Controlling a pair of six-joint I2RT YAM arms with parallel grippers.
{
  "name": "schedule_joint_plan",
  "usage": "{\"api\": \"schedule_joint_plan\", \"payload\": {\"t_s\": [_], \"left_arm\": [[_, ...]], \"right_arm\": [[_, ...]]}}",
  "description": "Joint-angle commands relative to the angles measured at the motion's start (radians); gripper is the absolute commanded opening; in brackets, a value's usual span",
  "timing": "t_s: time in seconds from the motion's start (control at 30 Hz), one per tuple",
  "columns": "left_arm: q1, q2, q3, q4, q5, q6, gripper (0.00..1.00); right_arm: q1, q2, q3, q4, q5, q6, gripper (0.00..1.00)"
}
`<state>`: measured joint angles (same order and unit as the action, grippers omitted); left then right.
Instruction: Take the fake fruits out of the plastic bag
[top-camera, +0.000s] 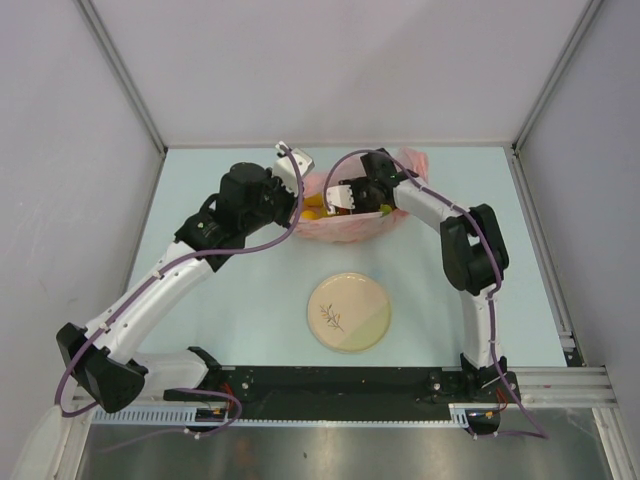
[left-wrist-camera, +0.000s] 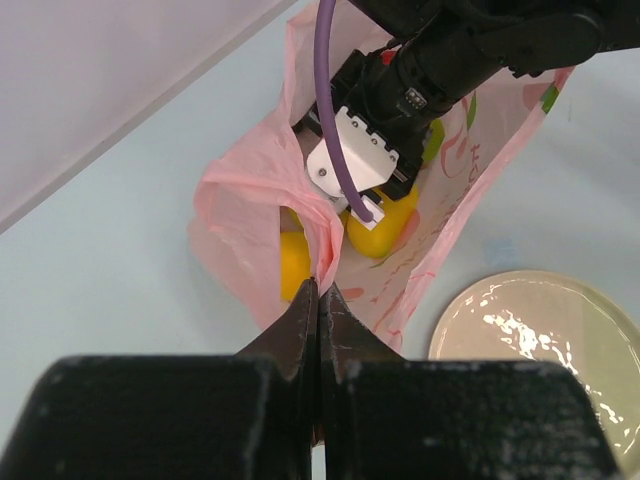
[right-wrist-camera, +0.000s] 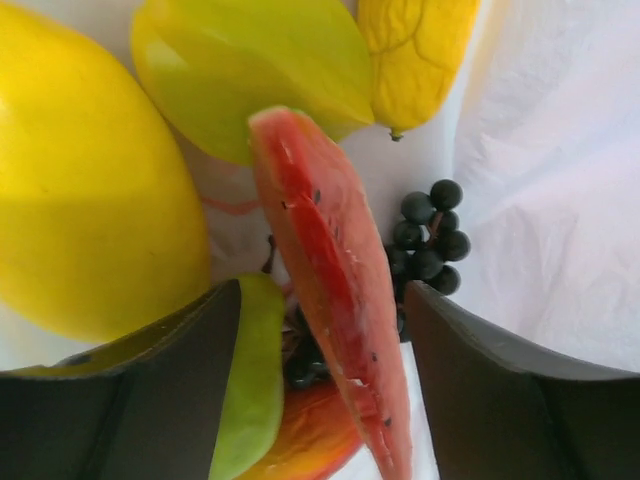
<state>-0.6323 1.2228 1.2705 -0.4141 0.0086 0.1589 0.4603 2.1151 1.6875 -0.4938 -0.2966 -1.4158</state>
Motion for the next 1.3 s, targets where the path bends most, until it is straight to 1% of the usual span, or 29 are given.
{"api": "schedule_joint_plan", "payload": {"t_s": [0.0,0.03,0.07,0.1,0.17,0.27,0.3,0.4,0.43,0.5,0.53,0.6,0.63,0.67,0.73,0.77,0.87,0.93,0.97,1.0,1.1,1.13,1.27], "left_arm": [[0.005,-0.011,-0.008,0.023,0.033,0.005,0.0],[0.005,-0.009,-0.01,0.023,0.04,0.001,0.0],[0.005,-0.009,-0.013,0.021,0.041,0.001,0.0],[0.005,-0.006,-0.017,0.024,0.041,0.001,0.0],[0.005,-0.003,-0.023,0.028,0.044,-0.009,0.0],[0.003,0.017,-0.026,0.031,0.053,-0.027,0.0],[0.002,0.026,-0.028,0.029,0.048,-0.035,0.0],[-0.003,0.027,-0.055,0.024,0.008,-0.123,0.0],[-0.006,0.024,-0.066,0.021,0.002,-0.152,0.0],[-0.013,0.02,-0.095,0.029,-0.005,-0.182,0.0],[-0.014,0.021,-0.099,0.031,-0.009,-0.196,0.0],[-0.014,0.027,-0.095,0.034,-0.064,-0.202,0.0],[-0.014,0.03,-0.092,0.037,-0.076,-0.203,0.0],[-0.014,0.037,-0.086,0.037,-0.084,-0.203,0.0],[-0.014,0.043,-0.085,0.043,-0.116,-0.2,0.0],[-0.012,0.047,-0.086,0.046,-0.127,-0.199,0.0],[-0.01,0.056,-0.092,0.058,-0.165,-0.191,0.0],[-0.004,0.075,-0.088,0.066,-0.189,-0.196,0.0],[-0.001,0.079,-0.077,0.069,-0.209,-0.209,0.0],[0.009,0.101,-0.065,0.069,-0.226,-0.255,0.0],[0.023,0.151,0.009,0.06,-0.197,-0.288,0.0],[0.023,0.167,0.03,0.06,-0.193,-0.291,0.0],[0.023,0.222,0.125,0.066,-0.219,-0.3,0.0]], "right_arm": [[-0.008,-0.021,-0.052,0.126,0.016,-0.087,0.49],[-0.006,-0.039,-0.072,0.148,0.014,-0.086,0.4],[-0.006,-0.055,-0.106,0.182,0.013,-0.09,0.26],[-0.005,-0.07,-0.124,0.195,0.007,-0.091,0.21],[-0.003,-0.127,-0.152,0.196,-0.004,-0.074,0.13],[-0.002,-0.223,-0.172,0.178,-0.021,-0.003,0.08],[-0.003,-0.253,-0.175,0.172,-0.029,0.059,0.08],[-0.012,-0.369,-0.175,0.132,-0.078,0.176,0.07],[-0.012,-0.397,-0.173,0.106,-0.093,0.252,0.06],[-0.008,-0.467,-0.173,0.063,-0.128,0.314,0.06],[-0.005,-0.49,-0.173,0.011,-0.14,0.38,0.06],[0.006,-0.535,-0.175,-0.037,-0.16,0.454,0.06],[0.009,-0.544,-0.173,-0.075,-0.164,0.492,0.06],[0.011,-0.555,-0.175,-0.092,-0.174,0.574,0.06],[0.017,-0.589,-0.175,-0.156,-0.193,0.638,0.06],[0.018,-0.602,-0.175,-0.181,-0.216,0.699,0.06],[0.029,-0.653,-0.201,-0.293,-0.278,0.755,0.07],[0.04,-0.699,-0.232,-0.374,-0.302,0.758,0.07],[0.046,-0.71,-0.271,-0.399,-0.317,0.752,0.07],[0.057,-0.719,-0.291,-0.437,-0.323,0.73,0.07],[0.064,-0.722,-0.356,-0.448,-0.309,0.732,0.08],[0.066,-0.712,-0.362,-0.462,-0.303,0.7,0.08],[0.075,-0.627,-0.374,-0.434,-0.286,0.683,0.08]]}}
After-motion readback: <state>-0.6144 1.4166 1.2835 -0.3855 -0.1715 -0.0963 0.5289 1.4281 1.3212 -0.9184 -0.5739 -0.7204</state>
